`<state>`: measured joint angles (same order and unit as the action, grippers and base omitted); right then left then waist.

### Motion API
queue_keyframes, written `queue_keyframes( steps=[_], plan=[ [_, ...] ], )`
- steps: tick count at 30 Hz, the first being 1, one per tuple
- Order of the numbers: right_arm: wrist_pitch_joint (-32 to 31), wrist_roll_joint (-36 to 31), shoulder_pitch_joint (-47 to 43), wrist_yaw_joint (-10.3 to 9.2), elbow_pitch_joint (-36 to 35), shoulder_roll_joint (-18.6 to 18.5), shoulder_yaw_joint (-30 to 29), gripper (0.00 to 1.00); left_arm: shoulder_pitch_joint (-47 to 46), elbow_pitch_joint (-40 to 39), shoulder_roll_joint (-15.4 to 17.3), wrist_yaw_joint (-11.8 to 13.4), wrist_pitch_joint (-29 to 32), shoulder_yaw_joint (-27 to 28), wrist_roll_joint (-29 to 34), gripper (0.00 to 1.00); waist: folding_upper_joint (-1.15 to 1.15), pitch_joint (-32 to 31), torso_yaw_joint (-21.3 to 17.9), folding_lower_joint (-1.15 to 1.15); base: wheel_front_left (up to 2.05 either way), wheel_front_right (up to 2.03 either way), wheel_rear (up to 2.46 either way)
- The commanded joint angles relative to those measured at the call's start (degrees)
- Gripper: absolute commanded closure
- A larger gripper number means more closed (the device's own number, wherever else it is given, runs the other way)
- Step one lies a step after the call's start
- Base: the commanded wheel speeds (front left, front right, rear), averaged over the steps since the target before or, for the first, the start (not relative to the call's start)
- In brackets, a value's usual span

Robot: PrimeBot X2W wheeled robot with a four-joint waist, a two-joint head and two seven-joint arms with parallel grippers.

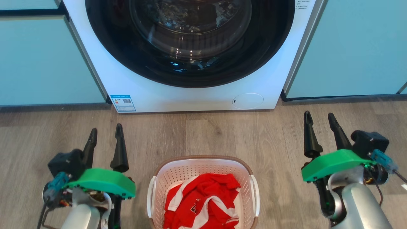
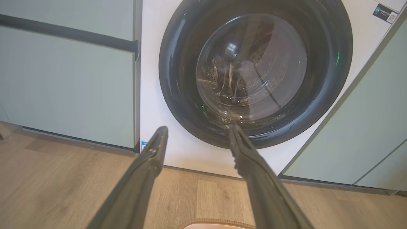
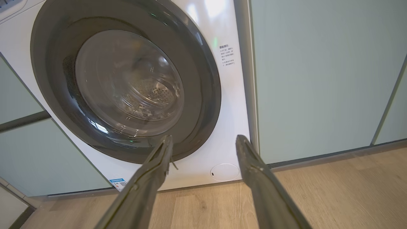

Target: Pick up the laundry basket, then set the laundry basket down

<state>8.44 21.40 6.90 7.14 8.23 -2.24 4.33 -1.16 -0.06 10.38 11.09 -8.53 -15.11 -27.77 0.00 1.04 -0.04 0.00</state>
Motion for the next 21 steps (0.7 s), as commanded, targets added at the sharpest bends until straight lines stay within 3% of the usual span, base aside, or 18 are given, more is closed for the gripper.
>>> queue_keyframes(
  steps=[1,13,19,21],
  plan=[
    [0.92,-1.96,3.51,0.26,-2.49,-0.46,1.40,0.00,-2.84,-2.91,0.84,0.04,-0.82,1.11,1.80,0.00,0.00,0.03,0.01,0.00,0.00,0.00,0.00],
    [2.94,-8.06,4.69,0.29,-9.16,-0.53,4.39,0.00,-3.00,-11.27,1.41,2.67,-2.84,1.58,11.37,0.00,0.00,0.39,-0.12,0.00,0.00,0.00,0.00],
    [3.94,-8.07,3.60,0.31,-6.23,-0.56,4.53,0.00,-1.77,-9.74,0.11,-0.77,-3.84,1.17,11.90,0.00,0.00,0.27,-0.03,0.00,0.00,0.00,0.00],
    [4.27,-7.94,3.38,0.32,-4.74,-0.57,5.15,0.00,-1.17,-9.16,-0.65,-2.98,-4.18,1.60,12.07,0.00,0.00,0.25,-0.06,0.00,0.00,0.00,0.00]
  ],
)
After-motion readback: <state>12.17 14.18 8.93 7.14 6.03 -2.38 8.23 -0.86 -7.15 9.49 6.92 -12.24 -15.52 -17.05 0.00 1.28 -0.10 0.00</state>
